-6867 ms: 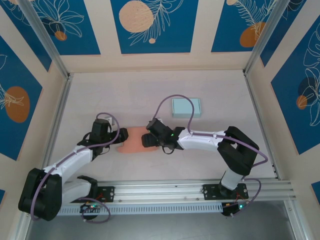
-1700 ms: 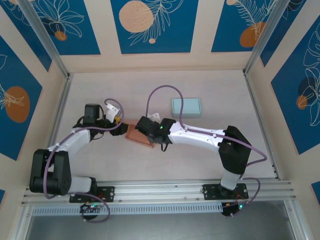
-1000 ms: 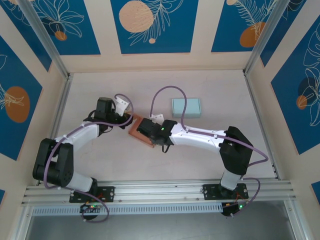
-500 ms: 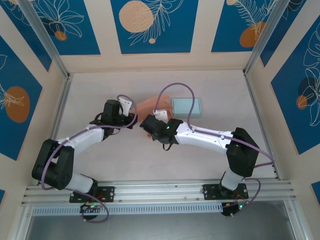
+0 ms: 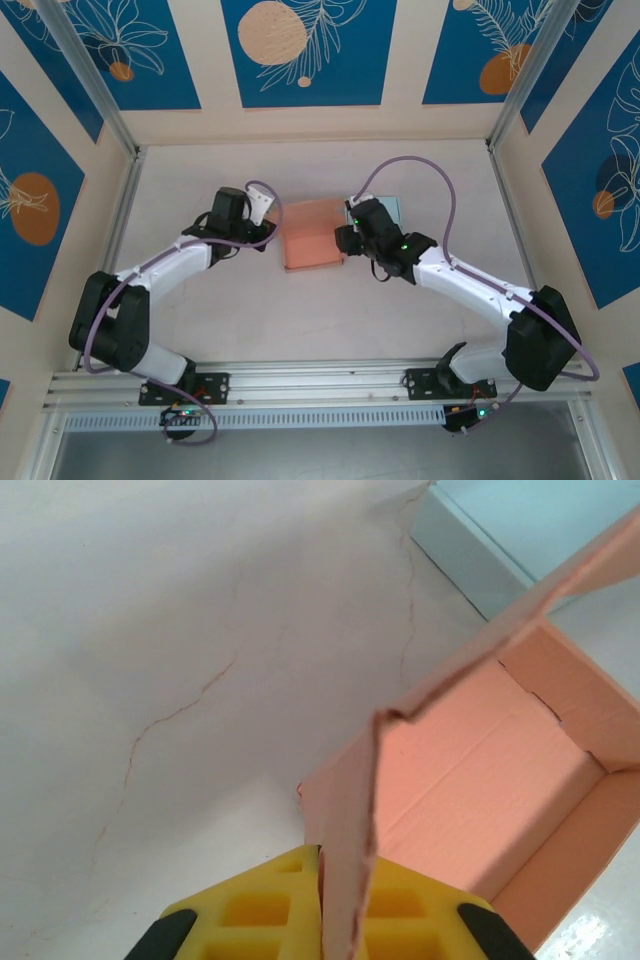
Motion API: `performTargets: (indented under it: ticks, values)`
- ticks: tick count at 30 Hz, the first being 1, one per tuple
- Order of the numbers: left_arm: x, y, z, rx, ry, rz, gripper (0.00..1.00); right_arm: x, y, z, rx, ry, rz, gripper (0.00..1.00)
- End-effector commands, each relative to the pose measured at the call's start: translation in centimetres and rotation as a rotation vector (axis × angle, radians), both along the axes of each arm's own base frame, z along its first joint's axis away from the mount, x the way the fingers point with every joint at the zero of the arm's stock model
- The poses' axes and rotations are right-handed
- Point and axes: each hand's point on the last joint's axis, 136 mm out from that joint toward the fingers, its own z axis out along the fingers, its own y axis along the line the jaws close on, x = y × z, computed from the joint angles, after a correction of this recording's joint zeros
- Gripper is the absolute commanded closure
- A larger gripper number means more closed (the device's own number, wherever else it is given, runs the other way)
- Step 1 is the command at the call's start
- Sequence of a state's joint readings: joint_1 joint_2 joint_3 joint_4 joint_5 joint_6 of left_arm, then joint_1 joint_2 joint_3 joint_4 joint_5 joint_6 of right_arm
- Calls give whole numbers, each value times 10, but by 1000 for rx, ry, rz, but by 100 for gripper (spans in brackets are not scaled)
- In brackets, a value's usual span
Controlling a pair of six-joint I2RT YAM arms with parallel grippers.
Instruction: Fold the paper box
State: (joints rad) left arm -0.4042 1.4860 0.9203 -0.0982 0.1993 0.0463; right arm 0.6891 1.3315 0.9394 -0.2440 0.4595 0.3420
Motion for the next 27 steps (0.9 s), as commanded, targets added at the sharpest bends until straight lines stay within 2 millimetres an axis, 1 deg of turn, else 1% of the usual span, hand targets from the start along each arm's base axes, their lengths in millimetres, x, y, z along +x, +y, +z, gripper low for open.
performTargets:
  ticks: [1,3,6,10,16,18,21,24,27]
  values:
    - [1,-3,2,57,4,-45,92,10,10,10,56,-55,104,45]
    - [2,-4,2,66,4,-56,92,14,11,9,83,-53,139,42]
    - [4,-4,-1,81,18,-66,92,24,12,5,128,-43,183,42]
    - [5,-5,-6,87,34,-73,92,37,17,-3,128,-32,232,48]
    - [6,-5,-8,89,45,-63,92,51,22,-27,103,17,236,49]
    - [6,-5,-8,87,46,-61,92,56,24,-31,105,21,228,50]
    - [5,-7,-7,70,56,-59,92,61,27,-33,117,25,217,56]
    - [7,-10,-6,31,71,-33,92,63,33,-31,150,32,213,67]
    - [8,-15,-6,-51,110,23,94,60,43,-33,158,49,205,79]
